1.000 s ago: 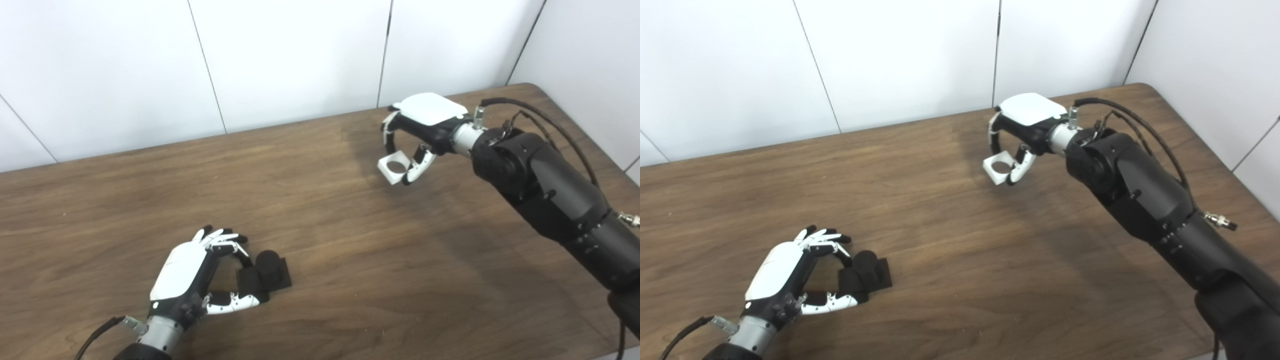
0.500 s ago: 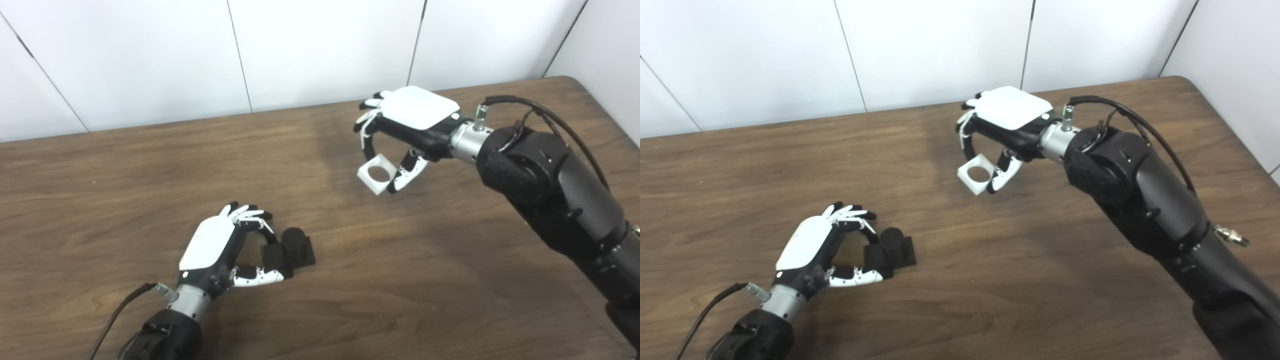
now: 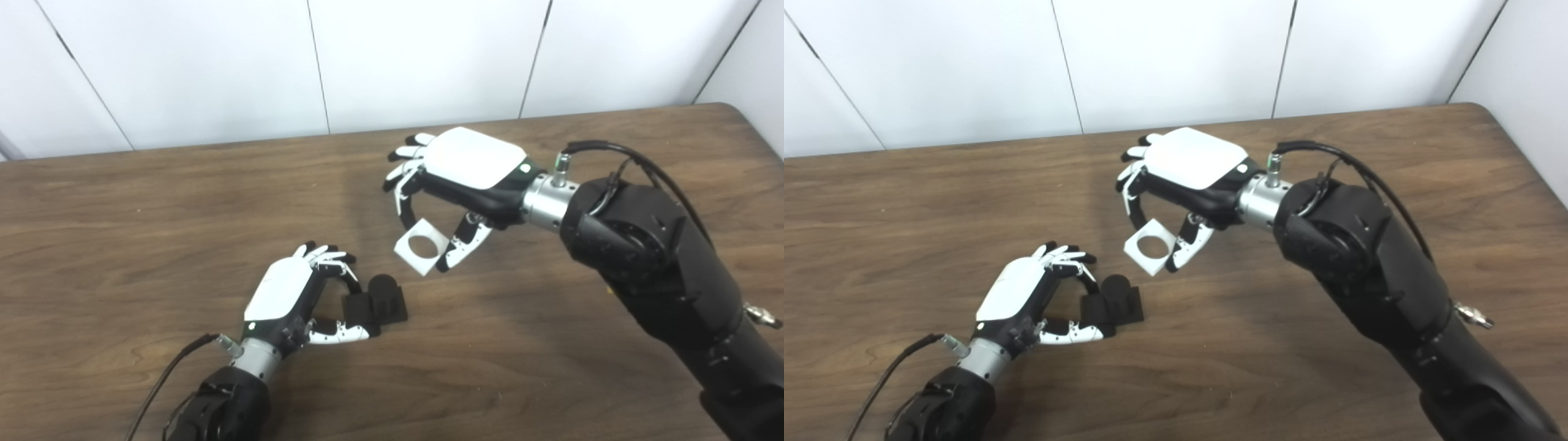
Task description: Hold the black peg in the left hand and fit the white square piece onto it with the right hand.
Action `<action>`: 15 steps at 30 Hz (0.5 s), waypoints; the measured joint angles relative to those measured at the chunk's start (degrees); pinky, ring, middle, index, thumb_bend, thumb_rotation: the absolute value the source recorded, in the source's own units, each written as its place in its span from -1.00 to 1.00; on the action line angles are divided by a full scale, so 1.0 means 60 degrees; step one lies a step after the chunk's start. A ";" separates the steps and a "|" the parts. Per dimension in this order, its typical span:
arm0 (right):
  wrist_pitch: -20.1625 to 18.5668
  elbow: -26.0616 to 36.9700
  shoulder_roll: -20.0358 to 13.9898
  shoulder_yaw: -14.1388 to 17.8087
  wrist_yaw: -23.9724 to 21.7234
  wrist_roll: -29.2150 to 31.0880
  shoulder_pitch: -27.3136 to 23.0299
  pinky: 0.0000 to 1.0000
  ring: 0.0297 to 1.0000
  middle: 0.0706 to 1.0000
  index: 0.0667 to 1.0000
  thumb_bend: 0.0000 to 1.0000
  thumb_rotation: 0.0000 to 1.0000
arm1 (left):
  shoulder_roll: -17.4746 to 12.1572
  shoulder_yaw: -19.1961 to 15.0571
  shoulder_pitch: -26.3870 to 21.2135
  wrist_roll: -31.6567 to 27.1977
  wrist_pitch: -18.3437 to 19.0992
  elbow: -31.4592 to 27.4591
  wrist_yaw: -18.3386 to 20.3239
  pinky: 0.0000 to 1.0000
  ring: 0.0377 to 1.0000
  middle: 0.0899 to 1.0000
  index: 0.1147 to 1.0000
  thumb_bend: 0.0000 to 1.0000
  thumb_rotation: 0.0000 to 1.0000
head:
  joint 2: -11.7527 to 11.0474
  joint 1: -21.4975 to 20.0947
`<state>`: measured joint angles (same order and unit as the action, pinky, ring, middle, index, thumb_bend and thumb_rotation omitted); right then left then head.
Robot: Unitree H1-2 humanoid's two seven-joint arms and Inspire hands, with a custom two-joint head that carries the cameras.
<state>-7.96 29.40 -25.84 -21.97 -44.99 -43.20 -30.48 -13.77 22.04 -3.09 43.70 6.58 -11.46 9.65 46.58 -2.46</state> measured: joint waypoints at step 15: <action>0.0368 -0.0258 0.0476 -0.0447 -0.0203 -0.0025 0.0035 0.98 0.87 0.58 -0.11 0.05 -0.73 | 0.0126 0.0080 -0.0001 0.0046 0.0058 0.0048 -0.0101 1.00 0.77 0.55 -0.16 0.03 -0.89 | 0.0088 0.0118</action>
<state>-5.75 27.86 -22.98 -24.66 -46.21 -43.36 -30.27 -13.01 22.53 -3.09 43.97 6.93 -11.17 9.04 47.11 -1.76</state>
